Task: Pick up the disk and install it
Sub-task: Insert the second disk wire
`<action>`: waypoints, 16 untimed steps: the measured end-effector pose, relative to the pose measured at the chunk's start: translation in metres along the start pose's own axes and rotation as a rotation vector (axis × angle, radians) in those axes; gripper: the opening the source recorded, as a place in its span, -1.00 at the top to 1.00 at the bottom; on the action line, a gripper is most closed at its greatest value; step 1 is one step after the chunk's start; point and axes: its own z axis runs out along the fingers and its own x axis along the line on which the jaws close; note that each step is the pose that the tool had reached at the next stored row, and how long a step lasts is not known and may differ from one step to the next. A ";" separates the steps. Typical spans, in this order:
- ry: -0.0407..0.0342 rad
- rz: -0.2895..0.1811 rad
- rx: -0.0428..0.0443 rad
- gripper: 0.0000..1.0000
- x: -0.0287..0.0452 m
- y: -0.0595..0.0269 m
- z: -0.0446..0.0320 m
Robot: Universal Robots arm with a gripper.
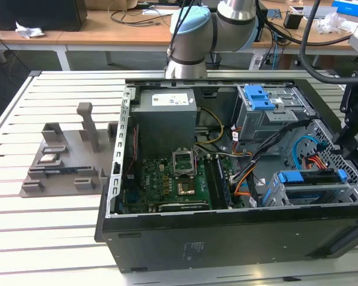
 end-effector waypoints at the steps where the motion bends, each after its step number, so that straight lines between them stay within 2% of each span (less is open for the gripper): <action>1: -0.0003 0.000 0.0000 0.28 -0.0074 0.0013 0.0014; 2: -0.0003 0.000 0.0000 0.28 -0.0136 0.0031 0.0022; 4: -0.0011 0.000 -0.0001 0.28 -0.0177 0.0046 0.0034; 8: -0.0018 -0.005 -0.0001 0.28 -0.0189 0.0135 0.0101; 11: -0.0019 -0.009 -0.0002 0.28 -0.0190 0.0141 0.0180; 16: -0.0018 -0.009 -0.0002 0.28 -0.0189 0.0142 0.0188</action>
